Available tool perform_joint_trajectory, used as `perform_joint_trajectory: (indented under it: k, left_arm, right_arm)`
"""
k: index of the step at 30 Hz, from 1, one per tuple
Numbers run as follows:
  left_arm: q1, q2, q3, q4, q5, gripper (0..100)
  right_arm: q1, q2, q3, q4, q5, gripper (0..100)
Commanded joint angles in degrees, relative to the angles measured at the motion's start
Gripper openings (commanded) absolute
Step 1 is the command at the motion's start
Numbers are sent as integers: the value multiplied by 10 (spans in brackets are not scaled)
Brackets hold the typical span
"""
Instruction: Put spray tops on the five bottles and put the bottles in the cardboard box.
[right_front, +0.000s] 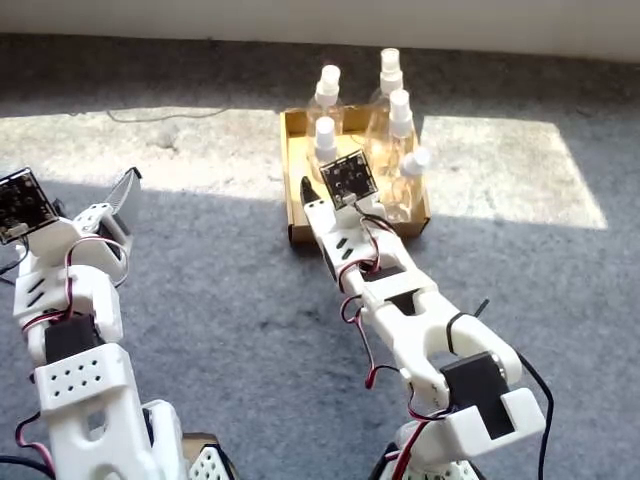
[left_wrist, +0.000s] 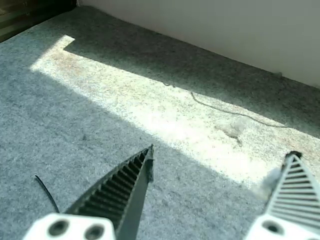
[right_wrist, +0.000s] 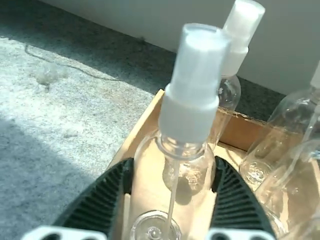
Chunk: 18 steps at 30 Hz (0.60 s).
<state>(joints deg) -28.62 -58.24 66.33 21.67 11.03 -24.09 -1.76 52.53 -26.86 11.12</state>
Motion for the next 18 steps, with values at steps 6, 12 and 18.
perform_joint_trajectory:
  k: [6, 12, 18]
  left_arm:
    - [9, -1, -16, -11, 4, 351]
    - [9, -1, -16, -11, 4, 351]
    - [9, -1, -16, -11, 5, 351]
  right_arm:
    - [-21, -28, -3, -11, 5, 192]
    - [-20, -30, -3, -11, 5, 195]
    - [-19, -30, -3, -11, -11, 196]
